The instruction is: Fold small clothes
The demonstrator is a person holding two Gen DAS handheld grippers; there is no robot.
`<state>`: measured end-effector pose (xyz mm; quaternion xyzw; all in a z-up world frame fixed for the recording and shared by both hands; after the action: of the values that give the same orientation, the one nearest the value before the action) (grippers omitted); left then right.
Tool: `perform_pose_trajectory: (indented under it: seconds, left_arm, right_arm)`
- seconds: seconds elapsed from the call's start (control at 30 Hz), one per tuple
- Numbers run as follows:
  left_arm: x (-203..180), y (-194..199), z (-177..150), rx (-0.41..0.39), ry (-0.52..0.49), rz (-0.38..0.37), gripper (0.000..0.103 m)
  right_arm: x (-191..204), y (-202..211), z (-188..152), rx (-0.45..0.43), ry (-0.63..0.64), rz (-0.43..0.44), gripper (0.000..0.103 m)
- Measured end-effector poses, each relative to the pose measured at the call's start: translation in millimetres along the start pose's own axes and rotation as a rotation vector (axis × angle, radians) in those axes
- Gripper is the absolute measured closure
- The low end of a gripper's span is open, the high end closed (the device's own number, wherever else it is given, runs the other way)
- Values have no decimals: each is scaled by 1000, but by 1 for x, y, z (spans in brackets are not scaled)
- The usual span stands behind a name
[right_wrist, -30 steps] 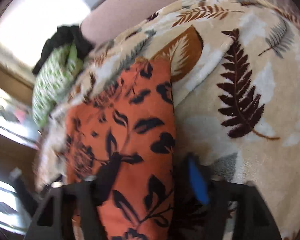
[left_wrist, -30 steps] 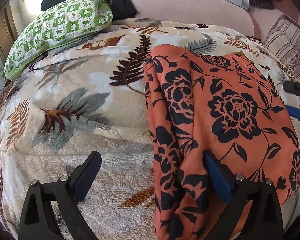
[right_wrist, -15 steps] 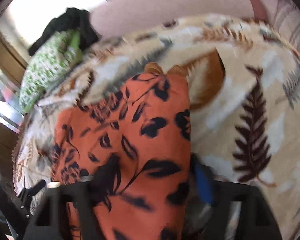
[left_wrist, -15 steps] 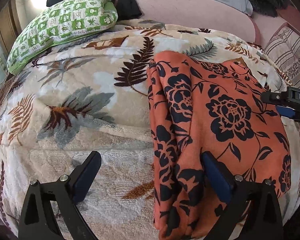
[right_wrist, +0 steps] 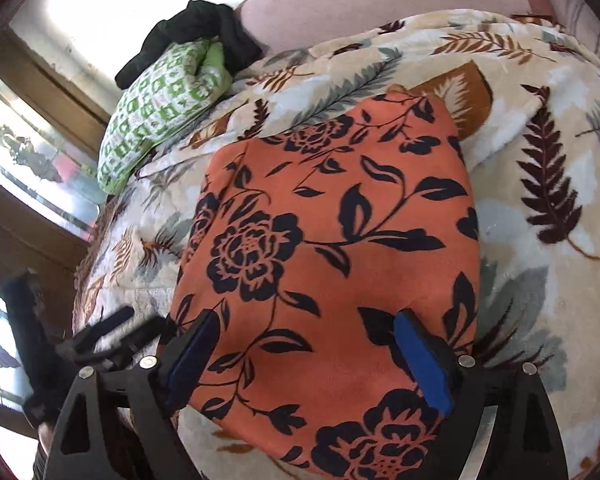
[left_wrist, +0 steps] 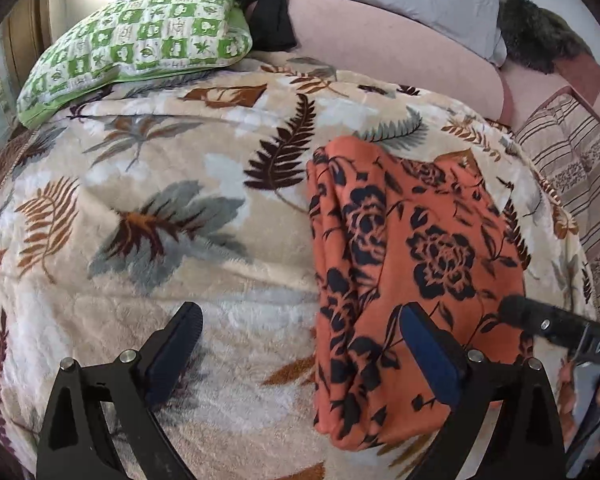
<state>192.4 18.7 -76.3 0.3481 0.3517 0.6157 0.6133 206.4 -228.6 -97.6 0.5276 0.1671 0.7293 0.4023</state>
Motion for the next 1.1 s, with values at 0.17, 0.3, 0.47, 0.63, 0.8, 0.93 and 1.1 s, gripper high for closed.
perform_pose_trajectory:
  seconds: [0.17,0.3,0.47,0.63,0.8,0.93,1.1]
  left_arm:
    - [-11,-24,46,44,66,-131,9]
    - [-22,-55,70,95,79,-165,32]
    - [-10,-112,64,194,107,-112,34]
    - [-24,-95,62,139,44,-13,36]
    - [-18,-34,44,22,-3,20,36]
    - [-20,-21,9,35,-60,42,34]
    - [-5,-31,-3,117,60,53,30]
  right_arm:
    - [-14,12,-17,-40,-39,65,12]
    - [-19,23,-21,-50,-41,99,12]
    - [-23,26,-23,-59,-53,147,12]
    - [-25,25,-24,-55,-55,146,12]
    - [-18,37,-24,-69,-72,130,12]
    - [-7,57,-27,-143,-78,170,12]
    - [-23,27,-24,-39,-114,97,10]
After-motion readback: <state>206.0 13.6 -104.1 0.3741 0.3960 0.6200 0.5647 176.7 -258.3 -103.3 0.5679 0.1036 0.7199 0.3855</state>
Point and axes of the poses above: each gripper's, at about its wrist camera, not at the fingertips, and y roughly against the way its jaws point, x to its left, z to its top, the point moved 2 cm from there along -y, roughly the way its jaws point, and after that the axes turned 12 degrees about z, right-handed, at the moved point
